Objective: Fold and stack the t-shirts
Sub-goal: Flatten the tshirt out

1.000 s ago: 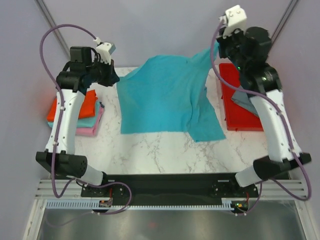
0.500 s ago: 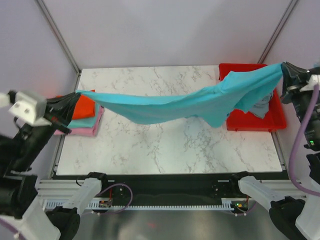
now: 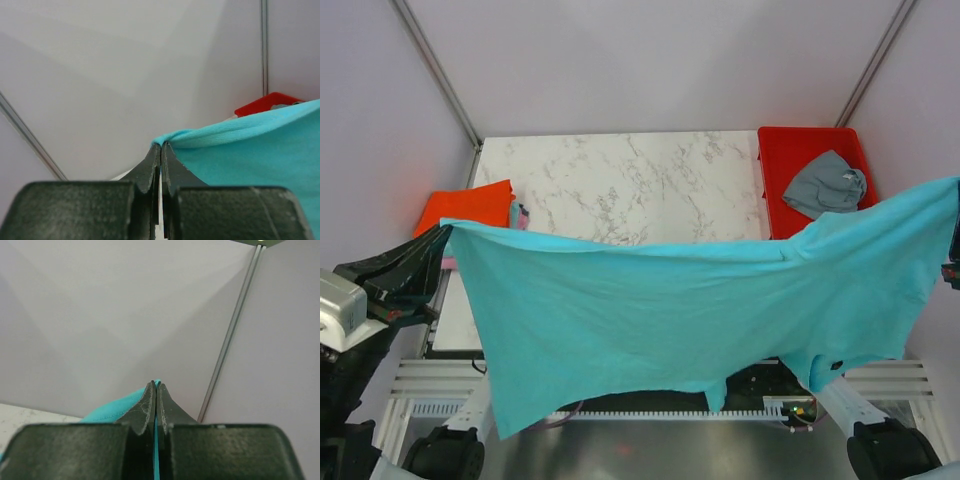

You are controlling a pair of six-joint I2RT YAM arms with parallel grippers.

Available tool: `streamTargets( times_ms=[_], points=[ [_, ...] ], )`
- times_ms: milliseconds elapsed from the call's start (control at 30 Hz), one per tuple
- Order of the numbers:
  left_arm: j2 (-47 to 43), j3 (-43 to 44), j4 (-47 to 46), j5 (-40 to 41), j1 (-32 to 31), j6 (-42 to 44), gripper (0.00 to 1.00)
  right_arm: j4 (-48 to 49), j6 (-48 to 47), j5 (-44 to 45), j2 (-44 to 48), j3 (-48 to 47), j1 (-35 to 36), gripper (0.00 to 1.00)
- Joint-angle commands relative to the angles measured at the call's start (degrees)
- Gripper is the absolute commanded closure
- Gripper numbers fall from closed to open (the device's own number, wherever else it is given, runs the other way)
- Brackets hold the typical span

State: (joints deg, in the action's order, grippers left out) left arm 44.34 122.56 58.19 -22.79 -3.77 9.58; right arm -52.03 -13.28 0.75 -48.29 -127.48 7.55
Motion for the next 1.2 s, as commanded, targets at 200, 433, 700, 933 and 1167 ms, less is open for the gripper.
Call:
streamTargets(
  times_ms=[200, 433, 700, 933, 1167],
  points=[
    [7.5, -19.7, -3.2, 0.6, 0.4, 7.5, 0.98, 21.2, 4.5, -5.6, -6.2, 26.1, -0.7, 1.00],
    [13.8, -46.2, -13.3, -1.6, 0.3, 11.5, 0.98, 32.9, 3.7, -9.6, -18.9, 43.5, -0.6, 1.00],
    [34.3, -55.6, -26.9, 4.5, 0.3, 12.7, 0.98, 42.4, -1.7, -9.4, -48.9, 40.8, -0.3, 1.00],
    [59.4, -39.1, -27.3, 12.1, 0.4, 11.9, 0.98, 40.6, -2.0, -6.6, -76.9, 18.4, -0.3, 1.00],
    [72.0, -23.3, -26.4, 15.3, 0.8, 11.9, 0.98, 36.4, -2.0, -3.4, -96.6, -5.7, -0.2, 1.00]
  ],
)
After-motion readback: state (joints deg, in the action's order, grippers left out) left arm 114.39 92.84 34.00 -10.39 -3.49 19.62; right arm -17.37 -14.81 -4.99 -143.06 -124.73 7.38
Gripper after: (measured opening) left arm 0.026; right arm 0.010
